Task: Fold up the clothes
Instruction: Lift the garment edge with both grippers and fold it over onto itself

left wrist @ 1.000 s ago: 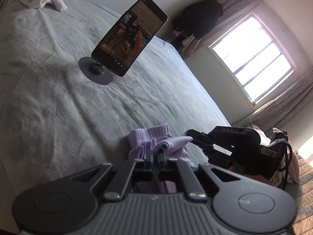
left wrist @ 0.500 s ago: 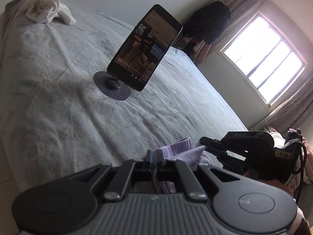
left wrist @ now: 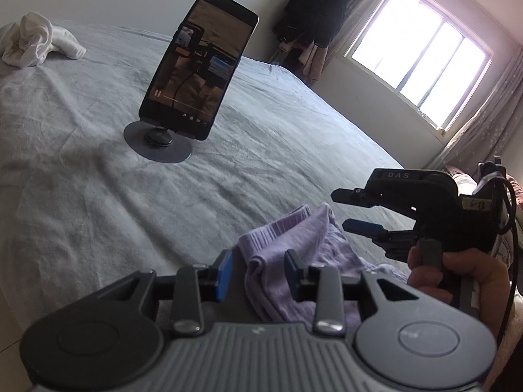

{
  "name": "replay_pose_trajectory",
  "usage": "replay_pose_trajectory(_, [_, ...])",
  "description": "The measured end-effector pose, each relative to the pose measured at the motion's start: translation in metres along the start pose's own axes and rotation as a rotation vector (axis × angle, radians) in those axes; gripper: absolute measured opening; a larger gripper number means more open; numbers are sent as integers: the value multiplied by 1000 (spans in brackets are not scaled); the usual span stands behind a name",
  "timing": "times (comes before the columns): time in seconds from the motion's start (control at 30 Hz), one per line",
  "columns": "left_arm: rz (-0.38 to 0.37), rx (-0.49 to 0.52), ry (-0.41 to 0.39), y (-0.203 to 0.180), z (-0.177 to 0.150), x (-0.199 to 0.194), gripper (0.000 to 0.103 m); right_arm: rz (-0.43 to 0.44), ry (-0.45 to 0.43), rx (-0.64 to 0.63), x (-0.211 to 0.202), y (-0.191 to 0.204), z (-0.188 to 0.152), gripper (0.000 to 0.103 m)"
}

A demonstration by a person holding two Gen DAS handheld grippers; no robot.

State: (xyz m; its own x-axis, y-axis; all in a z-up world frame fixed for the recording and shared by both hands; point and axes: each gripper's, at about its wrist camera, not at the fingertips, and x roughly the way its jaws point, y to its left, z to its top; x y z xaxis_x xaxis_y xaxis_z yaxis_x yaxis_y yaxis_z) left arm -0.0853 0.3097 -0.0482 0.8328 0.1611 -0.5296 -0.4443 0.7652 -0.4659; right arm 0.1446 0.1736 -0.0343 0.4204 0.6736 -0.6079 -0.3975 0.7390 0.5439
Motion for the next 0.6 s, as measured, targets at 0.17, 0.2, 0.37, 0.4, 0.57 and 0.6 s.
replay_pose_trajectory(0.17, [9, -9, 1, 2, -3, 5, 18, 6, 20, -41, 12, 3, -3, 45])
replay_pose_trajectory(0.2, [9, -7, 1, 2, -4, 6, 11, 5, 23, -49, 13, 4, -5, 45])
replay_pose_trajectory(0.37, [3, -21, -23, 2, -5, 1, 4, 10, -3, -119, 11, 9, -15, 2])
replay_pose_trajectory(0.4, [1, -23, -33, 2, -4, -1, 3, 6, -20, -132, 8, 11, -17, 2])
replay_pose_trajectory(0.57, [-3, -39, -72, 0, -2, -11, 3, 6, -92, -146, -3, 18, -17, 2])
replay_pose_trajectory(0.6, [0, -43, -77, 1, -2, -12, 3, 9, -99, -150, -4, 19, -16, 2])
